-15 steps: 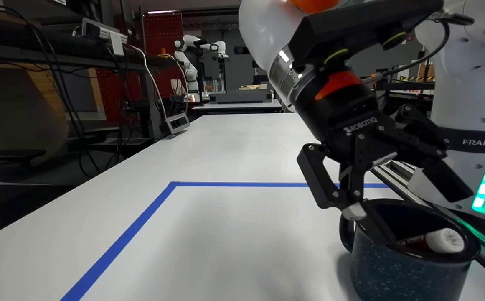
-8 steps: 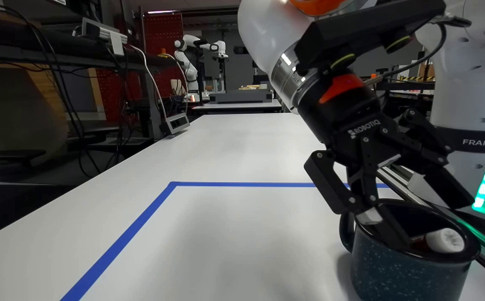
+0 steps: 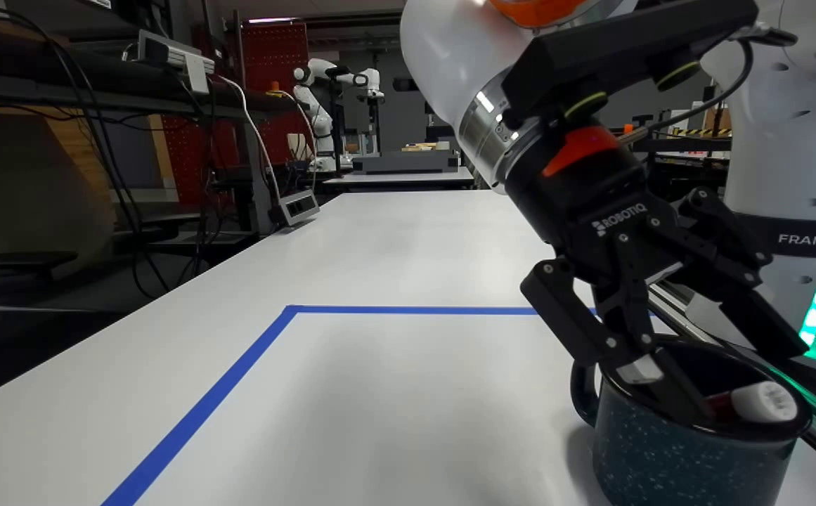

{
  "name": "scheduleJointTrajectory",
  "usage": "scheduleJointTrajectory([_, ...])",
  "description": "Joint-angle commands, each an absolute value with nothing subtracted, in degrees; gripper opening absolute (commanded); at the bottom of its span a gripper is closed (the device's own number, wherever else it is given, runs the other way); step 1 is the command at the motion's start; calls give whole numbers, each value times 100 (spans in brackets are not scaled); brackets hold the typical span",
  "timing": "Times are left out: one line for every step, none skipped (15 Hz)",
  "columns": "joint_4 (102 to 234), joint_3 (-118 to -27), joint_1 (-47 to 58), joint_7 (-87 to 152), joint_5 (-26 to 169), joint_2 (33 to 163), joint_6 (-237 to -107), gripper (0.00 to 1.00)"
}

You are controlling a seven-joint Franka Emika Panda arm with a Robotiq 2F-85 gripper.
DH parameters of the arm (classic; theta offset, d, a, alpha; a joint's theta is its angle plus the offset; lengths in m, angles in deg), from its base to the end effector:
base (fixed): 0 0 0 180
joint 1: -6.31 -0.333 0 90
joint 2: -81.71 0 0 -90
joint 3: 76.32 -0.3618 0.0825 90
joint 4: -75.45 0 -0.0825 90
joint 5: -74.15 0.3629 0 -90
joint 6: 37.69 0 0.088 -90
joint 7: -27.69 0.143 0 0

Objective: Take the marker out of the mug.

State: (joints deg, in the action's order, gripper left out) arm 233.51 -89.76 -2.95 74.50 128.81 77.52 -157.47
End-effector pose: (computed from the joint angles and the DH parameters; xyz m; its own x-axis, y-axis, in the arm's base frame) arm 0.2638 0.1798 0.2558 0.1842 -0.6935 -0.6965 -0.8556 -0.4619 0.2336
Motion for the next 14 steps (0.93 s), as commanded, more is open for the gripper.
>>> scheduleJointTrajectory([23346, -8970, -401, 7499, 12764, 7715, -15668, 76])
scheduleJointTrajectory([23346, -8970, -414, 7503, 12776, 7684, -15651, 76])
scheduleJointTrajectory([23346, -8970, -422, 7537, 12766, 7663, -15652, 76])
scheduleJointTrajectory([23346, -8960, -415, 7570, 12752, 7641, -15643, 76])
scheduleJointTrajectory([23345, -8946, -400, 7604, 12735, 7612, -15632, 75])
scheduleJointTrajectory([23343, -8936, -391, 7629, 12723, 7600, -15631, 76])
scheduleJointTrajectory([23340, -8926, -383, 7646, 12704, 7592, -15638, 75])
scheduleJointTrajectory([23335, -8911, -371, 7645, 12710, 7582, -15635, 76])
scheduleJointTrajectory([23329, -8900, -363, 7640, 12704, 7576, -15638, 77])
scheduleJointTrajectory([23322, -8890, -360, 7649, 12695, 7571, -15622, 77])
scheduleJointTrajectory([23316, -8882, -360, 7645, 12689, 7572, -15608, 78])
scheduleJointTrajectory([23311, -8876, -362, 7646, 12689, 7572, -15601, 78])
scheduleJointTrajectory([23306, -8873, -366, 7642, 12683, 7573, -15551, 77])
scheduleJointTrajectory([23295, -8873, -366, 7677, 12629, 7580, -15510, 78])
